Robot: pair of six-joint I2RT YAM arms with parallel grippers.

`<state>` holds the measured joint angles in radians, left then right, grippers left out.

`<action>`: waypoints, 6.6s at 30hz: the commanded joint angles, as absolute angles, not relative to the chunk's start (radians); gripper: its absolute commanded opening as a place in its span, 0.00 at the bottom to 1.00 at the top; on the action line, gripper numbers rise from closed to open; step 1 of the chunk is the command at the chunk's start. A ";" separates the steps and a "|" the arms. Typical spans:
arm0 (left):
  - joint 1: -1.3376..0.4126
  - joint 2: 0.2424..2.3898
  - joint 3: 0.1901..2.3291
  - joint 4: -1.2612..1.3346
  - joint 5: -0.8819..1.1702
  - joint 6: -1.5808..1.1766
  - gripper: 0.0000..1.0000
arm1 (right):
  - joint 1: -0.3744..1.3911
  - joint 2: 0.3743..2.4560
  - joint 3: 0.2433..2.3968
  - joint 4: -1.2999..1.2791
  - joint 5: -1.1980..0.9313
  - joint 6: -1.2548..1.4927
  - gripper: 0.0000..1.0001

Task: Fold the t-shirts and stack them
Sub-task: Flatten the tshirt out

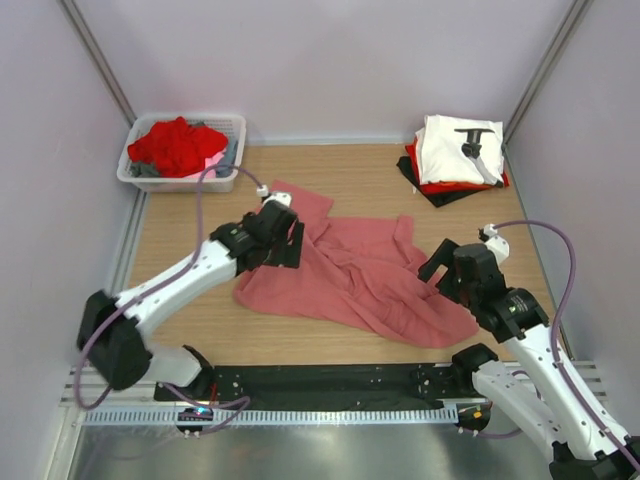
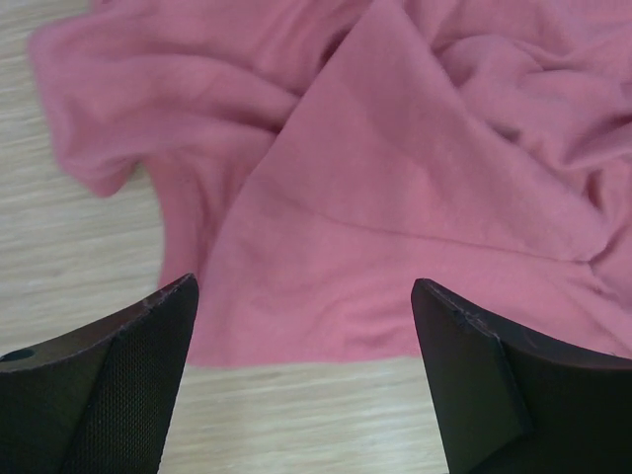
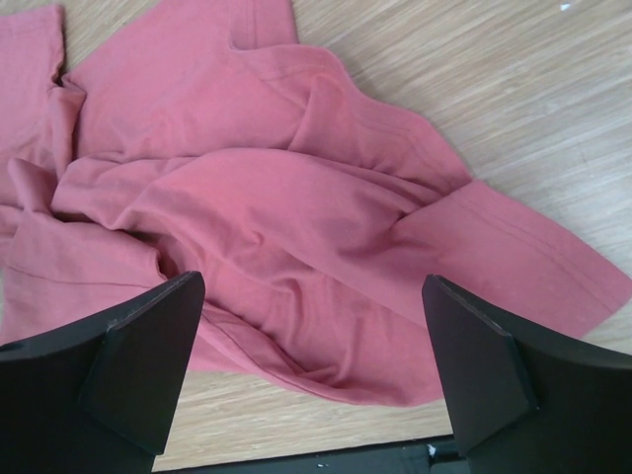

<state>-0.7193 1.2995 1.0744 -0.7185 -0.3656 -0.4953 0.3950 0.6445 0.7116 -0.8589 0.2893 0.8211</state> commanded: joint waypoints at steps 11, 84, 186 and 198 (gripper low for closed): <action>-0.658 1.930 1.587 -0.627 -0.308 -0.465 0.94 | 0.393 0.721 0.742 -0.729 0.229 0.742 0.99; -0.331 1.738 1.595 -0.884 -0.078 -0.362 0.00 | 0.293 2.037 1.609 -0.655 0.379 0.474 0.46; -0.284 1.766 1.585 -0.942 -0.308 -0.391 0.00 | 0.181 1.950 1.382 -0.511 0.388 0.468 0.31; -0.261 1.809 1.597 -0.966 -0.325 -0.400 0.00 | 0.179 1.875 1.295 -0.431 0.382 0.471 0.16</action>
